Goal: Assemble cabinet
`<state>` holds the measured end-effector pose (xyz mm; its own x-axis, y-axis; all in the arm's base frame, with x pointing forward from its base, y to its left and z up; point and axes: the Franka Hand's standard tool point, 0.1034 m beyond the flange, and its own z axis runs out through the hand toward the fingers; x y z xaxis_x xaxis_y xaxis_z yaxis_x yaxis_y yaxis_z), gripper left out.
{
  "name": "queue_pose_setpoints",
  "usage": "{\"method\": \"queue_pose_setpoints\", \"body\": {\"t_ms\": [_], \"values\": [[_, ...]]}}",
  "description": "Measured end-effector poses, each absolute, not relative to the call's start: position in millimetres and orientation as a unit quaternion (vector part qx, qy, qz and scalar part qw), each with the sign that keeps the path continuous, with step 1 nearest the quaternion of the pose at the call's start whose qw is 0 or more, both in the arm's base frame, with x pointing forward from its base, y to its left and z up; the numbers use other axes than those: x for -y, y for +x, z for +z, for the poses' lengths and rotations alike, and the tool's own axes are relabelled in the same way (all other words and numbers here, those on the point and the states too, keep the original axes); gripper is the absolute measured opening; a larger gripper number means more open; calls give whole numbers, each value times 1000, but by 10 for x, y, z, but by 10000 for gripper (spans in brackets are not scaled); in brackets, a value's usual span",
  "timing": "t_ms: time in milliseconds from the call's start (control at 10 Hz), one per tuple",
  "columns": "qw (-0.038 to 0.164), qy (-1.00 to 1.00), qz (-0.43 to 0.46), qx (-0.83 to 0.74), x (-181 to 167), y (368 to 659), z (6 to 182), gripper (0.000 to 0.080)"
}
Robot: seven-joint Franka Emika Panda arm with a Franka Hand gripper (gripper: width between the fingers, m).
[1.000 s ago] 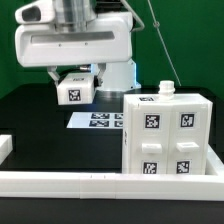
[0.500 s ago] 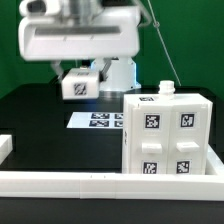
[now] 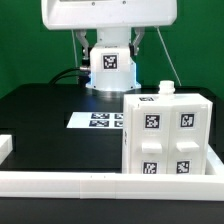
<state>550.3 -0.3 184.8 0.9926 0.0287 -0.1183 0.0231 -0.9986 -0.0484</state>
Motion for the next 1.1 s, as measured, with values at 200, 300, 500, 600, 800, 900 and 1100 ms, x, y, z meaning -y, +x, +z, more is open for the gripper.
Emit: {"method": "queue_pose_setpoints", "body": {"t_ms": [200,300,500,600,800,900,1100], "values": [[15,-998,54,21,4,5528,1853,553],[-9,-998,36,49,-38,5612,1882,553],[-18,-997,27,70,-380,5867,1999,553],[-19,-997,19,76,-518,6052,2076,553],[-12,-997,18,72,-551,6099,2065,553],[-12,-997,19,72,-550,6096,2059,553],[-12,-997,21,68,-562,6084,2034,553]]}}
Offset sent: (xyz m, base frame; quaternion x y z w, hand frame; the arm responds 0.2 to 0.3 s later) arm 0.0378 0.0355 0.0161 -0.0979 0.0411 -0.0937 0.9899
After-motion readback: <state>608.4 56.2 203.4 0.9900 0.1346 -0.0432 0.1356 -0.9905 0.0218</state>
